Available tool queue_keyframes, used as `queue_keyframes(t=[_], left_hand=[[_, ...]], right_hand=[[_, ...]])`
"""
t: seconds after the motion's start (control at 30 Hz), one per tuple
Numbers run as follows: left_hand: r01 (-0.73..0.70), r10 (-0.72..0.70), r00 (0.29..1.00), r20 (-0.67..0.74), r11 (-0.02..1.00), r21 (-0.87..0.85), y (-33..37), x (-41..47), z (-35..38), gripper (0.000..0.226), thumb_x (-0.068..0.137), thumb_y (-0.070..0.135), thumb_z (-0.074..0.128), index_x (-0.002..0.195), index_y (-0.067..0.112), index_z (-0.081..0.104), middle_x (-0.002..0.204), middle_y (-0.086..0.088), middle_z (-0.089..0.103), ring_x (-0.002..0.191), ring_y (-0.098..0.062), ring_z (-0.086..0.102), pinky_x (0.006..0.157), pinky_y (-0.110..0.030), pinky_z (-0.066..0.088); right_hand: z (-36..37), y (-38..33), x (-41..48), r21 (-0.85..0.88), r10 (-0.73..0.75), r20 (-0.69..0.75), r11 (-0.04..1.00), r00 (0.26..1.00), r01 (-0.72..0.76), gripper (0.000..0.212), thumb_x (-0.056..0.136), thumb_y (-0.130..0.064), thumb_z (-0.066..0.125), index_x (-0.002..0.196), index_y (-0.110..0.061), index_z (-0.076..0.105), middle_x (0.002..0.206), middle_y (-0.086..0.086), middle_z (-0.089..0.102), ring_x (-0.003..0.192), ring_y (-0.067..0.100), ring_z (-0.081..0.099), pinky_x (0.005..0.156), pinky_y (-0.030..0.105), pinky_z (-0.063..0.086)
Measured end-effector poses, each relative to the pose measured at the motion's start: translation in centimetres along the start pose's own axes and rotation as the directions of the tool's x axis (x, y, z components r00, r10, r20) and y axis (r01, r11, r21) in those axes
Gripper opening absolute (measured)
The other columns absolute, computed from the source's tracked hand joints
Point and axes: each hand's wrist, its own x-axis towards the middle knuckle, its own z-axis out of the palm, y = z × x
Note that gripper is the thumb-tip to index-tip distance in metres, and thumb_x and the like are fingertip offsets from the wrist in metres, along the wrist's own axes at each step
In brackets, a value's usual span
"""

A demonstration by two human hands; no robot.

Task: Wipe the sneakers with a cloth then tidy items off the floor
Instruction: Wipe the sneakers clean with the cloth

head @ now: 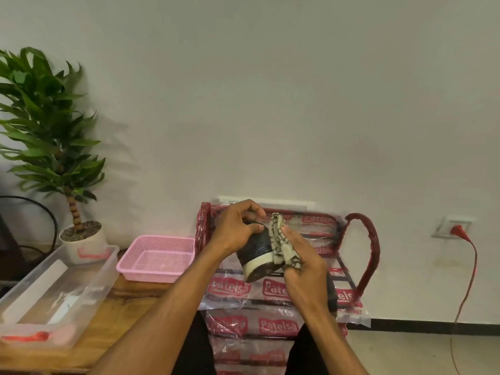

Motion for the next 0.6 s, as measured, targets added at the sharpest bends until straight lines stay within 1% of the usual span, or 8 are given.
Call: queue_keyframes(t=[0.1, 0.17, 0.23, 0.3, 0.33, 0.47, 0.53, 0.6], left_hand=[[-0.007, 0.007, 1.000, -0.017, 1.000, -0.013, 0.1, 0.5, 0.8, 0.021, 0.076, -0.005, 0.075, 0.086, 0.012, 0.067, 0.078, 0.005, 0.068, 0.070, 0.004, 0.063, 0.067, -0.013, 0.048], [0.002, -0.007, 0.997, -0.073, 0.998, -0.067, -0.4, 0.8, 1.1, 0.017, 0.076, -0.003, 0.075, 0.084, 0.010, 0.067, 0.079, 0.003, 0.070, 0.072, 0.000, 0.064, 0.072, -0.017, 0.052], [0.017, -0.027, 0.995, -0.096, 0.994, -0.104, -0.8, 1.0, 1.2, 0.016, 0.077, -0.003, 0.075, 0.083, 0.010, 0.067, 0.082, 0.001, 0.070, 0.075, -0.004, 0.065, 0.072, -0.018, 0.054], [0.052, -0.058, 0.995, -0.077, 0.996, -0.073, -2.3, 0.9, 1.2, 0.019, 0.078, -0.005, 0.072, 0.081, 0.014, 0.066, 0.084, 0.001, 0.069, 0.077, -0.007, 0.064, 0.071, -0.017, 0.053], [0.090, -0.094, 0.993, -0.073, 0.994, -0.054, -3.4, 0.5, 1.2, 0.022, 0.080, -0.006, 0.070, 0.081, 0.016, 0.066, 0.084, 0.002, 0.068, 0.077, -0.007, 0.062, 0.071, -0.017, 0.052], [0.253, -0.251, 0.947, -0.200, 0.967, -0.013, -8.3, -2.3, 0.7, 0.028, 0.084, -0.004, 0.065, 0.079, 0.024, 0.065, 0.083, 0.005, 0.068, 0.082, -0.010, 0.064, 0.079, -0.027, 0.054], [0.315, -0.306, 0.917, -0.255, 0.949, -0.006, -10.0, -4.1, 0.6, 0.027, 0.085, -0.003, 0.060, 0.079, 0.023, 0.065, 0.082, 0.007, 0.068, 0.082, -0.007, 0.063, 0.075, -0.023, 0.050], [0.362, -0.344, 0.891, -0.298, 0.932, 0.006, -11.4, -6.2, 0.7, 0.034, 0.082, -0.010, 0.053, 0.076, 0.022, 0.064, 0.080, 0.007, 0.068, 0.082, -0.009, 0.064, 0.072, -0.022, 0.047]], right_hand=[[0.6, 0.6, -0.6, 0.077, 0.059, 0.096, 0.995, 0.994, -0.066, 0.077, 0.074, 0.021, 0.054, 0.135, -0.025, 0.056, 0.134, -0.013, 0.058, 0.128, 0.000, 0.047, 0.111, 0.027, 0.038], [1.3, 1.5, -1.0, 0.098, 0.120, 0.139, 0.986, 0.983, -0.134, 0.072, 0.076, 0.018, 0.055, 0.132, -0.027, 0.058, 0.129, -0.015, 0.060, 0.124, -0.004, 0.049, 0.108, 0.021, 0.039], [2.0, 2.2, -1.5, 0.098, 0.186, 0.172, 0.974, 0.968, -0.204, 0.063, 0.079, 0.014, 0.058, 0.122, -0.031, 0.063, 0.116, -0.021, 0.065, 0.113, -0.008, 0.056, 0.097, 0.016, 0.045], [3.0, 3.1, -2.1, 0.071, 0.229, 0.218, 0.966, 0.949, -0.250, 0.051, 0.079, 0.012, 0.057, 0.108, -0.027, 0.070, 0.094, -0.022, 0.067, 0.092, -0.010, 0.060, 0.081, 0.021, 0.048], [3.6, 3.5, -2.4, 0.055, 0.237, 0.245, 0.965, 0.940, -0.258, 0.051, 0.077, 0.013, 0.056, 0.108, -0.025, 0.072, 0.091, -0.023, 0.067, 0.089, -0.012, 0.060, 0.079, 0.021, 0.049], [5.4, 4.6, -3.1, 0.013, 0.205, 0.277, 0.976, 0.939, -0.217, 0.063, 0.074, 0.015, 0.053, 0.118, -0.027, 0.069, 0.107, -0.025, 0.067, 0.103, -0.012, 0.059, 0.088, 0.010, 0.046], [5.9, 4.9, -3.0, 0.009, 0.226, 0.284, 0.971, 0.932, -0.238, 0.063, 0.074, 0.014, 0.052, 0.119, -0.027, 0.069, 0.104, -0.030, 0.064, 0.100, -0.014, 0.058, 0.085, 0.009, 0.046], [6.2, 5.2, -2.9, -0.005, 0.252, 0.300, 0.965, 0.920, -0.263, 0.059, 0.076, 0.013, 0.052, 0.116, -0.028, 0.070, 0.097, -0.029, 0.066, 0.095, -0.011, 0.061, 0.081, 0.012, 0.049]])
